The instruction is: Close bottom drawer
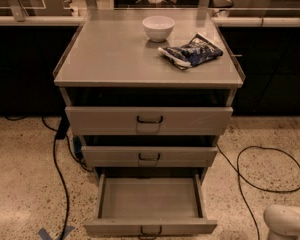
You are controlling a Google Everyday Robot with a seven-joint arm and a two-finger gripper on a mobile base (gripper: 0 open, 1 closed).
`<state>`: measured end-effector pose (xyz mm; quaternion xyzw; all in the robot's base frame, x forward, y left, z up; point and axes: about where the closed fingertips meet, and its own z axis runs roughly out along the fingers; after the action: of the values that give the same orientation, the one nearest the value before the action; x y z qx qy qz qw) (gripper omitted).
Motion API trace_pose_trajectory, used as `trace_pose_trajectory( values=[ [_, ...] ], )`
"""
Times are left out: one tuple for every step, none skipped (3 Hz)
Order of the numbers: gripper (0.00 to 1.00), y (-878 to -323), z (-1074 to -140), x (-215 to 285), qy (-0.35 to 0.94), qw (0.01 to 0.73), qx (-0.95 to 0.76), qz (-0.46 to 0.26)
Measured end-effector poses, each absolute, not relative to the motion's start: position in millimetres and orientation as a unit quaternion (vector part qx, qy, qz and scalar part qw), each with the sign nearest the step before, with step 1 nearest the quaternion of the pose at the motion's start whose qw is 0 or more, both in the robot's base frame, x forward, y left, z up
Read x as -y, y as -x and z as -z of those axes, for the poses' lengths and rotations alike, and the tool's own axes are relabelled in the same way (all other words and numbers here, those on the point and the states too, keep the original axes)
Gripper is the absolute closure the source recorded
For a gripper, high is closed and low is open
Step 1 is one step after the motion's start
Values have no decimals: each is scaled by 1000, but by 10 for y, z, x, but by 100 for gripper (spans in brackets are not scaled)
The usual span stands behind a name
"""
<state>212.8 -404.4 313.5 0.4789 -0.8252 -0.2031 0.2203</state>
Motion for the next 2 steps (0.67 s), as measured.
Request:
trace_pose_trajectory(
  values=[
    [0,-2031,-3215,3986,-535,181,802,194],
    [0,-1987,-3279,3916,-577,149,780,191]
  ],
)
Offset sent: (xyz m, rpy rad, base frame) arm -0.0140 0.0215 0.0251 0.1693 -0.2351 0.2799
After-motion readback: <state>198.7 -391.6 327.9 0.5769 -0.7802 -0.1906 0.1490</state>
